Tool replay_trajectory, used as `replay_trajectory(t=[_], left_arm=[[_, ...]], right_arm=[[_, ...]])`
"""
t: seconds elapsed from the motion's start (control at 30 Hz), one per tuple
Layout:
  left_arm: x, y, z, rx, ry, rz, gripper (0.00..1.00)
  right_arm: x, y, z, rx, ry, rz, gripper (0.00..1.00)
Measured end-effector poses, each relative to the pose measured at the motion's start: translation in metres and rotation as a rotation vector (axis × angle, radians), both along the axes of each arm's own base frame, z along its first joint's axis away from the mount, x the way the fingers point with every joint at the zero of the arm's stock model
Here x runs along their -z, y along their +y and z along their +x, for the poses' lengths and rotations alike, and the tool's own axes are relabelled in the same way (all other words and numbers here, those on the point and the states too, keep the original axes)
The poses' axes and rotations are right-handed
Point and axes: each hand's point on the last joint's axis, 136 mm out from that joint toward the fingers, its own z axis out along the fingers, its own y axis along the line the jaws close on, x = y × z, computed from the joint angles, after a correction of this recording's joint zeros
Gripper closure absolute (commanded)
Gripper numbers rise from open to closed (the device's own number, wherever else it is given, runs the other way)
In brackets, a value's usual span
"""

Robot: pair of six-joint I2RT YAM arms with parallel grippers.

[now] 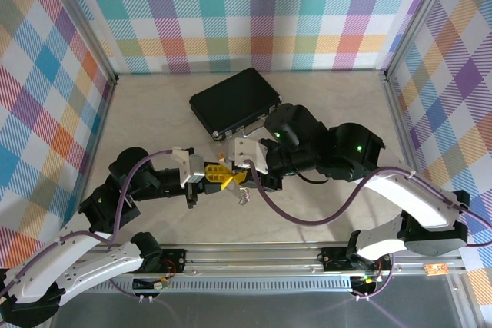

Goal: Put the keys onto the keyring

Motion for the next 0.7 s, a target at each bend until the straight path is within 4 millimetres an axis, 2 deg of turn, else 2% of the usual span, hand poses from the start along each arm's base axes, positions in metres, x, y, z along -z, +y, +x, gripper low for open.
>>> replay_trajectory(t=[0.1,0.3,0.57,0.7], left_arm=[[-0.002,0.0,-0.002,0.007,0.002,-0.009,1.0],[-0.007,0.0,-0.004,0.019,-0.001,-0.028,1.0],[-0.009,0.001,-0.006,0.028,-0.003,-0.035,1.0],[-0.013,0.001,-0.007,0.033,-0.005,-0.046,1.0]], right_arm=[[0.001,-0.002,-0.001,0.002,0.005,0.002,0.75],[-0.002,-0.004,-0.003,0.006,0.005,0.02,0.81],[-0.003,-0.006,-0.003,0.017,0.012,0.035,0.75],[-0.004,-0.01,-0.003,0.028,0.008,0.051,0.78]])
